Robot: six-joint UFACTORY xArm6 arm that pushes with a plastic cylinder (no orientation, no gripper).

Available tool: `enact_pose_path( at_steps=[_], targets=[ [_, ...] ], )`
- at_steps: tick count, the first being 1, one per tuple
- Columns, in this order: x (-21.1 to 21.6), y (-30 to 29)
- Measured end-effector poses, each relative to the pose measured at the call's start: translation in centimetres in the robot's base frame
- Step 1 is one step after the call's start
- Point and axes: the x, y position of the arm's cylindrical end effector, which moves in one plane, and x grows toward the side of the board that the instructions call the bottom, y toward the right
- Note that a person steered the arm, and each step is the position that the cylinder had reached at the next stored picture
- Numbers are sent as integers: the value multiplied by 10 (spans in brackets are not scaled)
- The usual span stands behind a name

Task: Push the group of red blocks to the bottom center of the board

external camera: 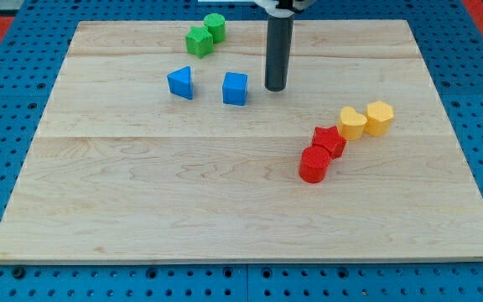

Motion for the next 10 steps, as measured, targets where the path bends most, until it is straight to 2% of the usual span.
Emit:
enact_pose_path(
  at_steps=[1,2,3,4,5,7,9,10],
  targets=[
    [0,0],
    [25,2],
    [74,26],
    [76,60],
    [97,89],
    [161,55],
    [214,-4],
    [226,14]
  ],
)
